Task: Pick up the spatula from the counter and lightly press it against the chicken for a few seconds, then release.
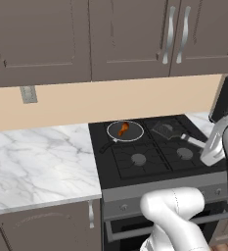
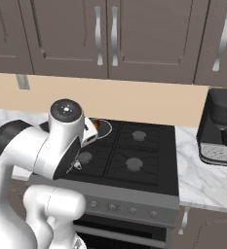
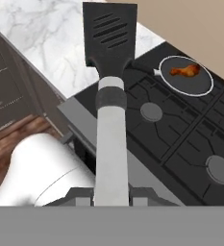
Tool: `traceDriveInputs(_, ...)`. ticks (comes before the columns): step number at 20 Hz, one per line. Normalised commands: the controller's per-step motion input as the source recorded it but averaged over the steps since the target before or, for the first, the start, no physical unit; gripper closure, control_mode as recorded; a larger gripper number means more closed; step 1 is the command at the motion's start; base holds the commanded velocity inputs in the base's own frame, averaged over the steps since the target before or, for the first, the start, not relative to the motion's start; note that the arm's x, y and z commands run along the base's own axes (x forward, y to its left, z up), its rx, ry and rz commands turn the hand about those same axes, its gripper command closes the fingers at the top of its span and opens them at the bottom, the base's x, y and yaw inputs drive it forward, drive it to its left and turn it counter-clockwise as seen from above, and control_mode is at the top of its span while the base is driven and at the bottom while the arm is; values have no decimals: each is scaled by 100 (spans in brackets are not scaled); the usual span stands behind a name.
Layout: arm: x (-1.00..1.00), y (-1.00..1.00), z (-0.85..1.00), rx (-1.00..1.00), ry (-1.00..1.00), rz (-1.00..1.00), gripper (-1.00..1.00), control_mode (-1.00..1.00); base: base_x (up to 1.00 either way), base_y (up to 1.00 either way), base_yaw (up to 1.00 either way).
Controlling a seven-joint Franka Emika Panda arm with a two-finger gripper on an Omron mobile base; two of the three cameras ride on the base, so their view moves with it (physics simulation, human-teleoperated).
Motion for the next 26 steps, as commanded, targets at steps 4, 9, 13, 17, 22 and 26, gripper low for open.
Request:
traceDriveInputs(4,18,1,-30,0,0,0,100,-100,0,0,0)
traceDriveInputs(9,14,0,-27,0,0,0,100,-100,0,0,0)
traceDriveInputs(13,17,0,-9,0,0,0,100,-100,0,0,0)
traceDriveInputs(17,16,0,0,0,0,0,100,-100,0,0,0)
traceDriveInputs(22,14,0,0,0,0,0,100,-100,0,0,0)
traceDriveInputs(26,14,0,0,0,0,0,100,-100,0,0,0)
